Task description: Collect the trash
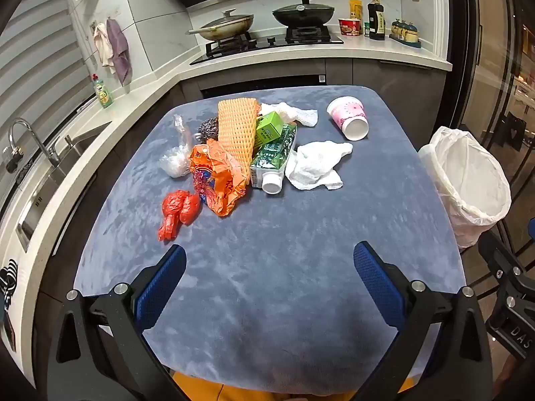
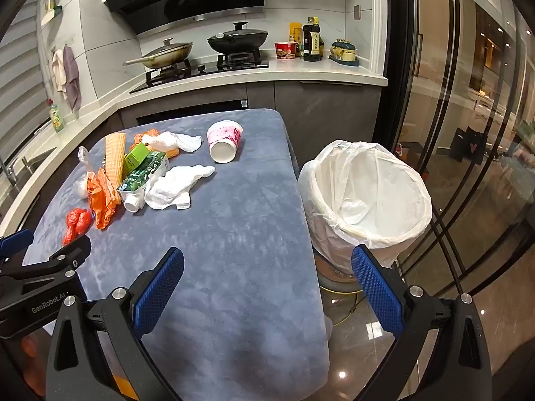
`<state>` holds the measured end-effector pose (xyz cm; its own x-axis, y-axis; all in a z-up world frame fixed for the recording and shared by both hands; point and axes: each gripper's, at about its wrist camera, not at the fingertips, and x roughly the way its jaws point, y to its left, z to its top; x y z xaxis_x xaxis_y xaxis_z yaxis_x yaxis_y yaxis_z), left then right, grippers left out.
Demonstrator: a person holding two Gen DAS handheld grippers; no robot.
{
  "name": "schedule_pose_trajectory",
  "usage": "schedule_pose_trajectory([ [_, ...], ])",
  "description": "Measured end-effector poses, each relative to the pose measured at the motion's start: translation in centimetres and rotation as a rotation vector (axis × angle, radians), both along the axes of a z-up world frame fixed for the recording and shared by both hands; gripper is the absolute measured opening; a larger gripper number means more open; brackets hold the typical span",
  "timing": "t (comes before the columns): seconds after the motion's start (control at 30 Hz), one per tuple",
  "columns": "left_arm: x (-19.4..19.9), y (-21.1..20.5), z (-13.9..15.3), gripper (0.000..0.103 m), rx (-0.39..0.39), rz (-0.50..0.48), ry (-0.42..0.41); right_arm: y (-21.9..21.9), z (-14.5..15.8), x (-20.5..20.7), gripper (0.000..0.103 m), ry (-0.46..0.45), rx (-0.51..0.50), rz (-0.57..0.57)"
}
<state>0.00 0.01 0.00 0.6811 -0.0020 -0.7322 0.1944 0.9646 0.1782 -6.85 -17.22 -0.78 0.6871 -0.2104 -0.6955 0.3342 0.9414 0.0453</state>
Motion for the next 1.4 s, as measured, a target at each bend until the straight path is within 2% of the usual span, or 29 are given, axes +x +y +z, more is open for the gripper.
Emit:
schedule_pose_trajectory([
  [1.4,-0.05,-0.51,-0.42,0.096,-0.004,-0.011,0.010,0.14,0.23,-0.20,0.096,0.002,-0.008,0.002],
])
